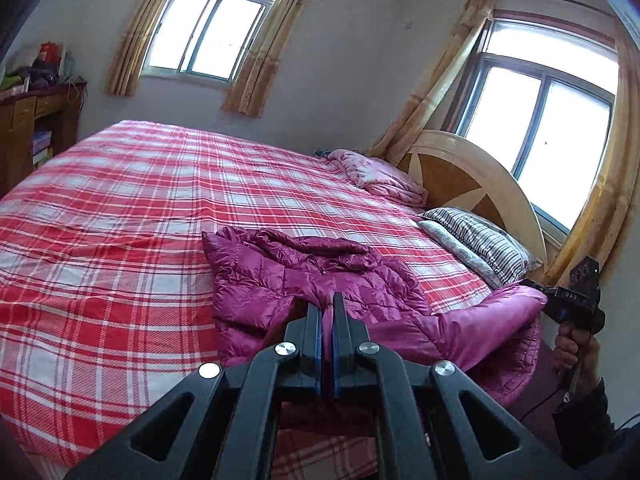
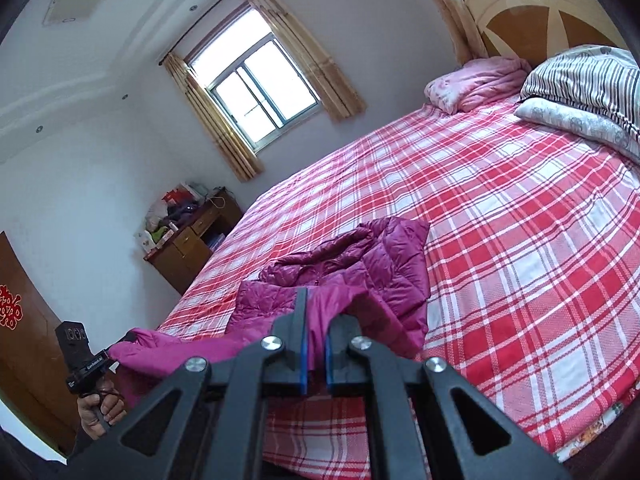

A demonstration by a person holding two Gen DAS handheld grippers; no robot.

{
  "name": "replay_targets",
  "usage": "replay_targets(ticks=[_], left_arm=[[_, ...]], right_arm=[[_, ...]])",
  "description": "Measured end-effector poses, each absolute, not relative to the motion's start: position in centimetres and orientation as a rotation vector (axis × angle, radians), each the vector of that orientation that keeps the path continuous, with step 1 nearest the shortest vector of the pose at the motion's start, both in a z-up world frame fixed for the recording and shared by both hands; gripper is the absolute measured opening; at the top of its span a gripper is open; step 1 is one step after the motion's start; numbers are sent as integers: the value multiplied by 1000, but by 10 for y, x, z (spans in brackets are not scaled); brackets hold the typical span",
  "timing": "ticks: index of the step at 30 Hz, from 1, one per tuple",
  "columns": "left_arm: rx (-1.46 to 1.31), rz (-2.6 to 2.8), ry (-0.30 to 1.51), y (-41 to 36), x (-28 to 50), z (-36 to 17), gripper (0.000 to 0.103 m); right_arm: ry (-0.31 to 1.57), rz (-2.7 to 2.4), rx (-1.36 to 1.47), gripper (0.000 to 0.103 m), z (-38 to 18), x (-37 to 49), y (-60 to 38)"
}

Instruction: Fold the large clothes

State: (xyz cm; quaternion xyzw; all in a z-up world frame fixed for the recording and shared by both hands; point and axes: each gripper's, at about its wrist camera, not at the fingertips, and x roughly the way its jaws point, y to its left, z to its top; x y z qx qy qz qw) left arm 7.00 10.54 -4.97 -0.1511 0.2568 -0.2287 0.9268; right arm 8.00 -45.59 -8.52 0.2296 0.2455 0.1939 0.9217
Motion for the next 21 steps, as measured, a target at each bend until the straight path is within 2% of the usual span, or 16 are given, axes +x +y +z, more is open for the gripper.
replay_targets(ticks=[13,21], left_arm=[[-335,-408,588,97,231,-68,3],[-429,-330,673,107,280,-95,10]], right_arm=[[562,264,468,7,-92,235,-443],[651,201,439,7,-130,307,-443]])
